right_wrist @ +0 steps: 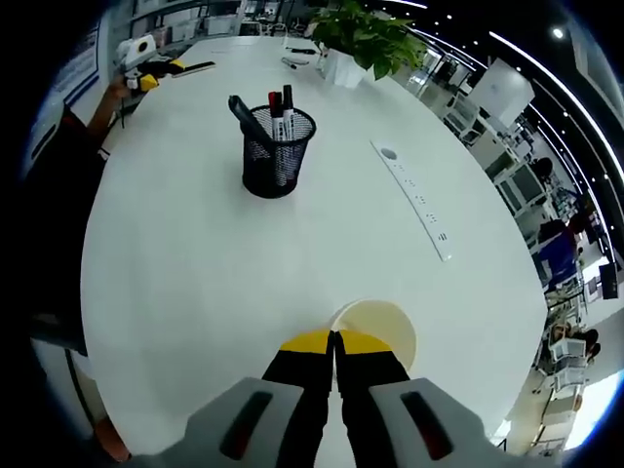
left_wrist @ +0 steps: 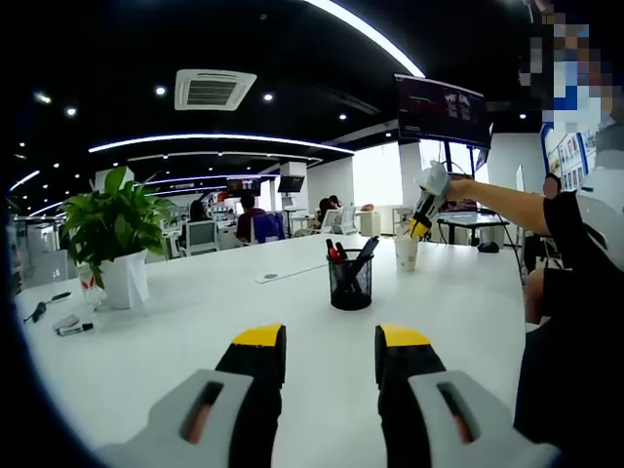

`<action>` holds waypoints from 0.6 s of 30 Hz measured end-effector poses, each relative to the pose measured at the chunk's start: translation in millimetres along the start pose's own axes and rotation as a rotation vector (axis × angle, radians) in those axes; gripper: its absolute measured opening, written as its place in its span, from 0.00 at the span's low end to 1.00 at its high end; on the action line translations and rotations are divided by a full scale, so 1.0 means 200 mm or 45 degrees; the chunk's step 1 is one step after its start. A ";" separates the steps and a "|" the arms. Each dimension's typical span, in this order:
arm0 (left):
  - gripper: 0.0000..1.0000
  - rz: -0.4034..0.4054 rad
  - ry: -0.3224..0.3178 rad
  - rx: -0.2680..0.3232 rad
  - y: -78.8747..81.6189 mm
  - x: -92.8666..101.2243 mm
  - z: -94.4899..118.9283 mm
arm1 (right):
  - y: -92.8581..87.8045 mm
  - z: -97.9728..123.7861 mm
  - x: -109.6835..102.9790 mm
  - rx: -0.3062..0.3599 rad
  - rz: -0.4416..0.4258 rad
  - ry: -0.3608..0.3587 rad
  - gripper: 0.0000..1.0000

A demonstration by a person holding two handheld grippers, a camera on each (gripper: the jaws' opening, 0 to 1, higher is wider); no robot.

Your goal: Place the scattered laser pointers and whiteboard markers into the pen holder and stack the scattered paper cups together

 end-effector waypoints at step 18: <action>0.38 0.009 0.018 0.011 0.01 -0.01 0.01 | -0.09 0.04 0.04 0.481 -0.273 -0.203 0.53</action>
Point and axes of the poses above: the point that each gripper's makers call its tool centre point, and the gripper's own axes: z roughly backward along the fingers, x roughly to its right, y roughly out of its top, the point moved 10 cm from there along z, roughly backward along the fingers, and after that the axes turned 1 degree about x, right-handed, at the moved point
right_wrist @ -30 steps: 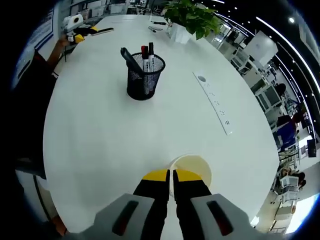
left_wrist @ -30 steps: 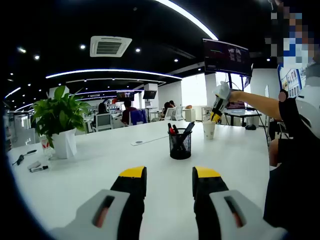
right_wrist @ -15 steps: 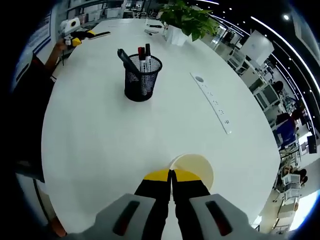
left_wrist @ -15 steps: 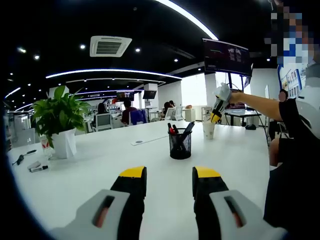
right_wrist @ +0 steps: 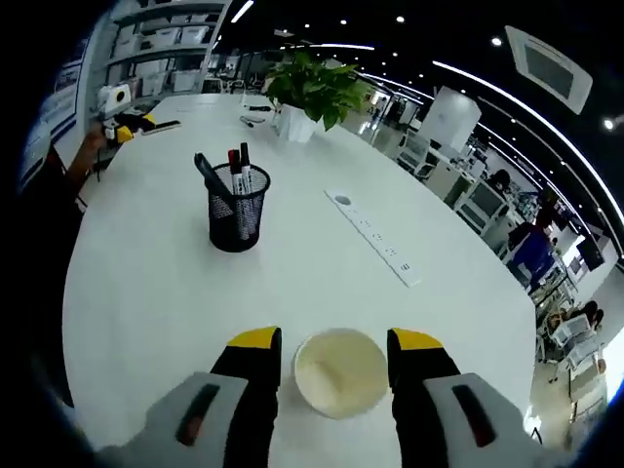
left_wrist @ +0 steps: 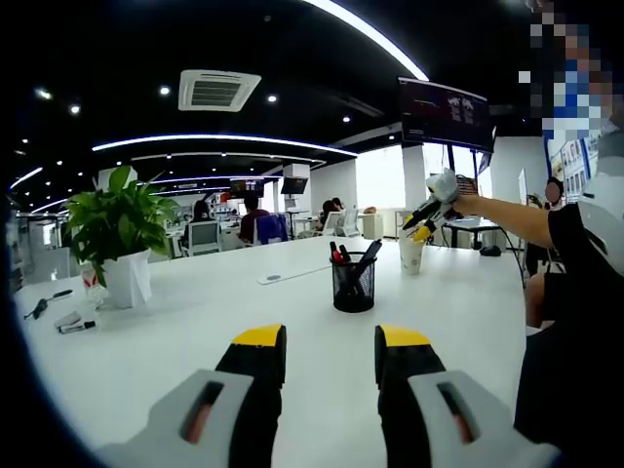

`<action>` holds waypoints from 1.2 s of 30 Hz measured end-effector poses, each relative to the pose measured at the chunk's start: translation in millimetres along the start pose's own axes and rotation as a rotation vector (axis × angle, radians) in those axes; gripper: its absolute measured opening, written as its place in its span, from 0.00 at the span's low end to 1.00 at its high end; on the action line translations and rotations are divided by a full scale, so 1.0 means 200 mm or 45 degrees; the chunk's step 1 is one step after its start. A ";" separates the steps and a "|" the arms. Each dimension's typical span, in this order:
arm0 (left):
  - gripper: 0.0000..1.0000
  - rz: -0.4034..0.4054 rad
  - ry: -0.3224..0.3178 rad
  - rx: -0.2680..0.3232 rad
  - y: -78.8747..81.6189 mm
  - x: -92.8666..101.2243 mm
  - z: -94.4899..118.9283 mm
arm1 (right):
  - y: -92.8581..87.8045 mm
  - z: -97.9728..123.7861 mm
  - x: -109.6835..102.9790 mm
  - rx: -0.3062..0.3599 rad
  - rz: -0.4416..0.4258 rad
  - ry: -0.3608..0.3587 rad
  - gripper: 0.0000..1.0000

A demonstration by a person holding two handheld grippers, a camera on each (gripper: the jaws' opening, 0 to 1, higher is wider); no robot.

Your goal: Place the scattered laser pointers and whiteboard markers into the pen holder and stack the scattered paper cups together

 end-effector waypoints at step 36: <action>0.39 -0.004 -0.019 0.001 0.03 0.04 -0.03 | -0.35 0.00 -0.16 0.312 -0.298 -0.274 0.66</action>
Point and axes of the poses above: the point that each gripper's makers call its tool centre point, and the gripper's own axes: z roughly backward along the fingers, x roughly to its right, y roughly out of its top, the point moved 10 cm from there along z, roughly backward along the fingers, and after that the axes turned 1 degree about x, right-handed, at the moved point
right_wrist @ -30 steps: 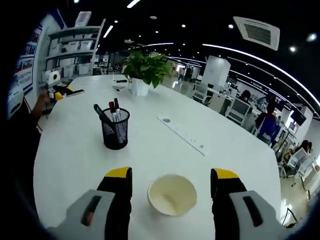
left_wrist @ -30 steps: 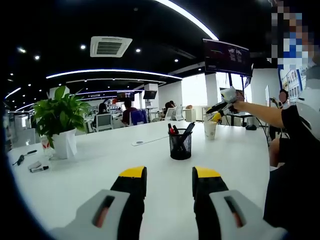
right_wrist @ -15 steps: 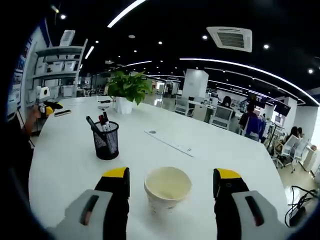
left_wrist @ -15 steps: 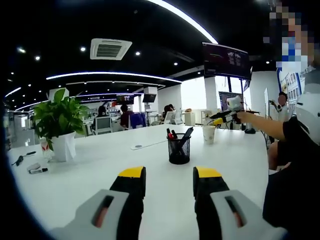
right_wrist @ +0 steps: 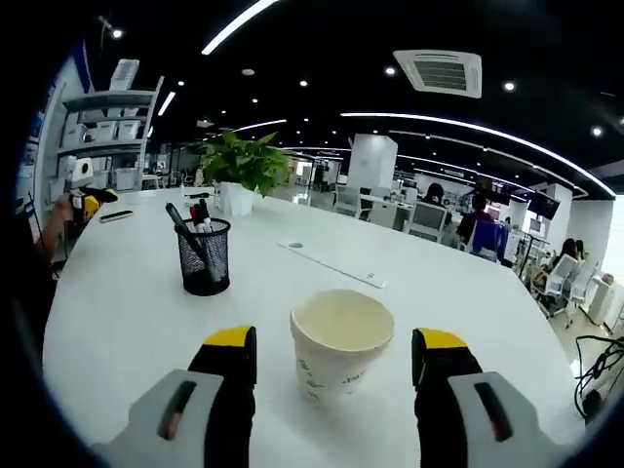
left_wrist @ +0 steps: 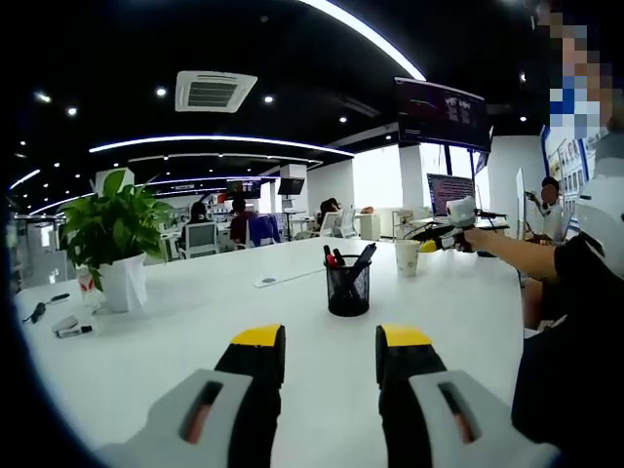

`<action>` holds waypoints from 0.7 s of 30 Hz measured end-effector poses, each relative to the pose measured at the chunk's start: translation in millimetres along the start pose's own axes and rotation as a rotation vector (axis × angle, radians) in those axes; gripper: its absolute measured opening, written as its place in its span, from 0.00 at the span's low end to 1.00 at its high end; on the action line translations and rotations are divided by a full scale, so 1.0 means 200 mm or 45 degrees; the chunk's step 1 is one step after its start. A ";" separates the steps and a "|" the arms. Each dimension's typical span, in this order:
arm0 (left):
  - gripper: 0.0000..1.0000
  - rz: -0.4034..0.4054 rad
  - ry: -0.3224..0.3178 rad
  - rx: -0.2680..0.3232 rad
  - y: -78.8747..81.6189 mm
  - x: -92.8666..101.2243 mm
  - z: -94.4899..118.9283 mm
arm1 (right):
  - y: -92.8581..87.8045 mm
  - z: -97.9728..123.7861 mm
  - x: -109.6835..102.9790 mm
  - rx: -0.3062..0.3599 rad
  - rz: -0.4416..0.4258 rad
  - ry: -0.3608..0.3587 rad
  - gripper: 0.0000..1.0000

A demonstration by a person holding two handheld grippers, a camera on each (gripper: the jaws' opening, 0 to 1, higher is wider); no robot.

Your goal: Place the scattered laser pointers and whiteboard markers into the pen holder and stack the scattered paper cups together

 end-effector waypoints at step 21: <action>0.38 -0.011 -0.021 -0.028 -0.01 0.02 -0.02 | -0.10 -0.12 0.01 0.038 -0.025 0.013 0.49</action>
Point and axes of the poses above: the point that each gripper's makers call its tool centre point, and the gripper's own axes: z roughly backward along the fingers, x roughly to its right, y roughly out of its top, the point moved 10 cm from there along z, roughly backward along the fingers, and after that the axes turned 1 degree about x, right-handed, at the moved point
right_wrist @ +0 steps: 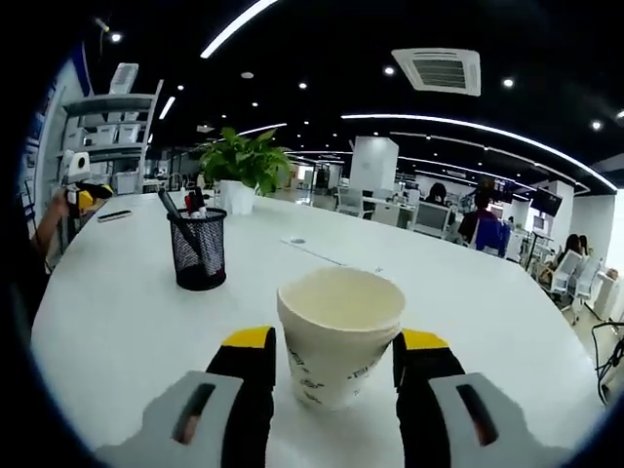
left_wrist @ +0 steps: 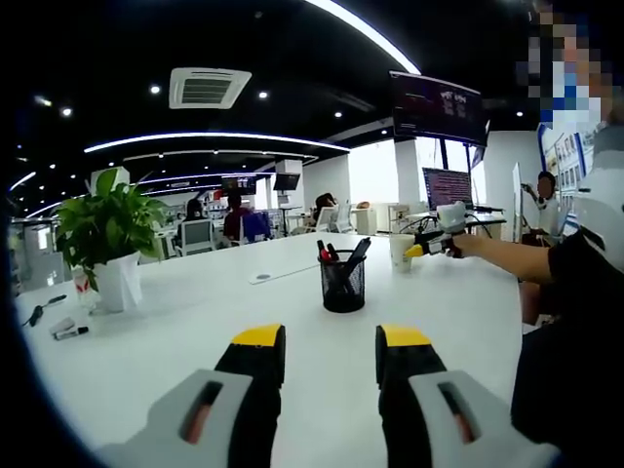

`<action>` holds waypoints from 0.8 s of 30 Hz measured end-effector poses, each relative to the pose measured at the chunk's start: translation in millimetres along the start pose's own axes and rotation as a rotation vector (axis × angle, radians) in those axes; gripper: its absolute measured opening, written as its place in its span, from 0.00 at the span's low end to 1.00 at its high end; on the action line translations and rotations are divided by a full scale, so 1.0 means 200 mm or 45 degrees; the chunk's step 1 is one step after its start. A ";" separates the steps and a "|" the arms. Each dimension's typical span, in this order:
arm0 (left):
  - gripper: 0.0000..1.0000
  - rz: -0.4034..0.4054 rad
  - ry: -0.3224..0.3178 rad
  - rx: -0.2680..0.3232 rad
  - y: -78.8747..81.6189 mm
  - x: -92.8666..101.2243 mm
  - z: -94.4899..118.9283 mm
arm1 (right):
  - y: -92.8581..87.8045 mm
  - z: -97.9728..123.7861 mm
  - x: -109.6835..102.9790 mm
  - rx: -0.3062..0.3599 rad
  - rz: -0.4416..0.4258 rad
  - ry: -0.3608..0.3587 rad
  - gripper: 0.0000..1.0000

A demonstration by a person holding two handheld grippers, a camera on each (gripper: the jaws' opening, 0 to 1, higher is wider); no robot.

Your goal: Place the scattered laser pointers and whiteboard markers into the pen holder and stack the scattered paper cups together

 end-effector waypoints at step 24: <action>0.38 -0.003 0.012 0.004 -0.01 -0.02 0.02 | 0.03 -0.13 -0.17 0.081 -0.035 0.072 0.46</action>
Point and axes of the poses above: the point that each gripper's makers call its tool centre point, and the gripper's own axes: z roughly backward along the fingers, x roughly to its right, y roughly out of its top, the point moved 10 cm from there along z, roughly backward along the fingers, and after that the axes turned 1 degree about x, right-handed, at the moved point
